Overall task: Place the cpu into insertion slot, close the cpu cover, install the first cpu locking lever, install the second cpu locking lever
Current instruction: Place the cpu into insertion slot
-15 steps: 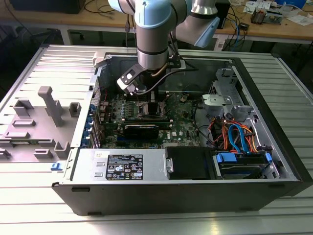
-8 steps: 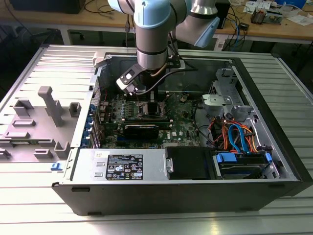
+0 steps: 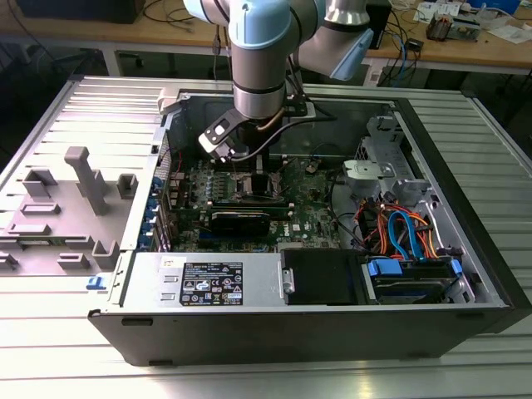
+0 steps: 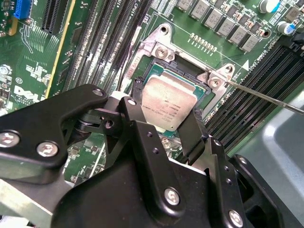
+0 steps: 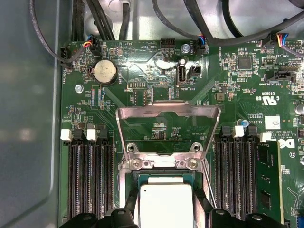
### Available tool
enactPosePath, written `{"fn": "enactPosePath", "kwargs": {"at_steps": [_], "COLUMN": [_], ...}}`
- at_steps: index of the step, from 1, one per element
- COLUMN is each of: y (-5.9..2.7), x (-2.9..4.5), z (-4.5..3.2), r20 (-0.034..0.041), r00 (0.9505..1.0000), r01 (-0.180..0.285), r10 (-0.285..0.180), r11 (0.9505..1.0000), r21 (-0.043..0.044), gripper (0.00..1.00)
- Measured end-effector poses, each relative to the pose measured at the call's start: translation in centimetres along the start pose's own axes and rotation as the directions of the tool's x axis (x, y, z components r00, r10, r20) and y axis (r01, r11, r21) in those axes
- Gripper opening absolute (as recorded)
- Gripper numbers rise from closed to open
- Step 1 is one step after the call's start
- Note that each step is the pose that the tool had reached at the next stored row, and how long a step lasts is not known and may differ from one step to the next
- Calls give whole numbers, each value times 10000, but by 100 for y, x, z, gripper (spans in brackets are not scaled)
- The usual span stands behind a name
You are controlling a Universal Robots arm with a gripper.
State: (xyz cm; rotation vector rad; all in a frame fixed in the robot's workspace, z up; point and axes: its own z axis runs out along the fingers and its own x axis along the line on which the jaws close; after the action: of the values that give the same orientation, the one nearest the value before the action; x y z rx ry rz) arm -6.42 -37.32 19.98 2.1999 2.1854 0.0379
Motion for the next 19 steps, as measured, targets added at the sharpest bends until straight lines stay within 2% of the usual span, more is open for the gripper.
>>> {"fn": "enactPosePath", "kwargs": {"at_steps": [9,11,13,16,19], "y": [-4,-7,-8,-8,-7], "x": [1,0,0,1,-3], "z": [3,2,1,1,3], "r20": [-8,-59,-77,-168,-174], "r00": [10000,10000,10000,9999,9998], "r01": [3,-6,-8,-13,-16], "r10": [-3,6,8,13,16], "r11": [10000,10000,10000,10000,10000], "r21": [-4,-2,1,3,-1], "gripper": [55,55,55,55,55]}}
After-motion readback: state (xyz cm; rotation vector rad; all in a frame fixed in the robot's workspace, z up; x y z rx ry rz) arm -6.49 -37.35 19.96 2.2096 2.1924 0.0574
